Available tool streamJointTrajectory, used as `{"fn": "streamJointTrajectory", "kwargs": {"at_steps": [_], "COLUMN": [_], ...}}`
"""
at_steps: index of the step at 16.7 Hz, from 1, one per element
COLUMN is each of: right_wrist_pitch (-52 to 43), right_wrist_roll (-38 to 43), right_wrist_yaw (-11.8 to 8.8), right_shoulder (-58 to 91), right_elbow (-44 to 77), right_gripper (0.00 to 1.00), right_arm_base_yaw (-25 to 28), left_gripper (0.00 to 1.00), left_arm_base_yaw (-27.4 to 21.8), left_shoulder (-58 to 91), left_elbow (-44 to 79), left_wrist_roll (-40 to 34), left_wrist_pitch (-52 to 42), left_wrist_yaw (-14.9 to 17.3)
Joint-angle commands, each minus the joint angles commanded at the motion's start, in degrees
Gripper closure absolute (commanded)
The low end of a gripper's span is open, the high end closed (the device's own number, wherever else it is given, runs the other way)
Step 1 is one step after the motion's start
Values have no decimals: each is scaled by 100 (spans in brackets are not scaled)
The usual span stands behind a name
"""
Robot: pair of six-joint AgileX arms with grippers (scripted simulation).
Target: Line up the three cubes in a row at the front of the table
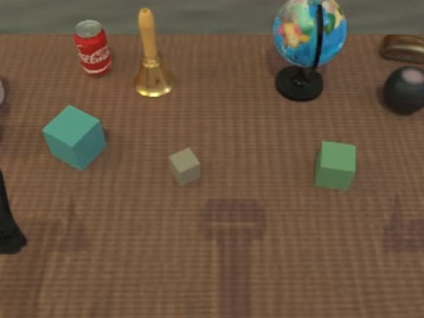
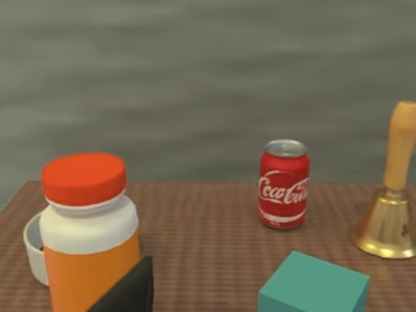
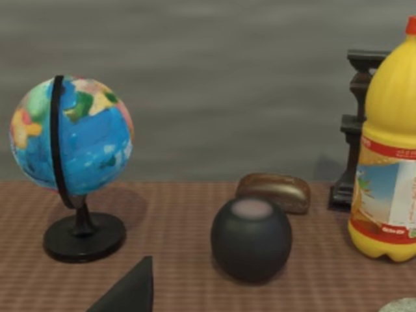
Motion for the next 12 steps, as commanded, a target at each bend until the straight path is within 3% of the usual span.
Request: {"fn": "streamJointTrajectory", "kwargs": {"at_steps": [6, 12], "right_wrist_pitch": [0, 0], "right_wrist_roll": [0, 0], "right_wrist_yaw": [0, 0], "right_shoulder": [0, 0], "right_elbow": [0, 0], "right_gripper": [0, 0], "right_arm_base_yaw": [0, 0], "left_gripper": [0, 0], "left_arm_base_yaw": [-133, -733], "left_shoulder": [552, 2850], "left_elbow": [538, 2575], "left_wrist_roll": [135, 719], "left_wrist_pitch": [-383, -1943], "left_wrist_yaw": [14, 125]}}
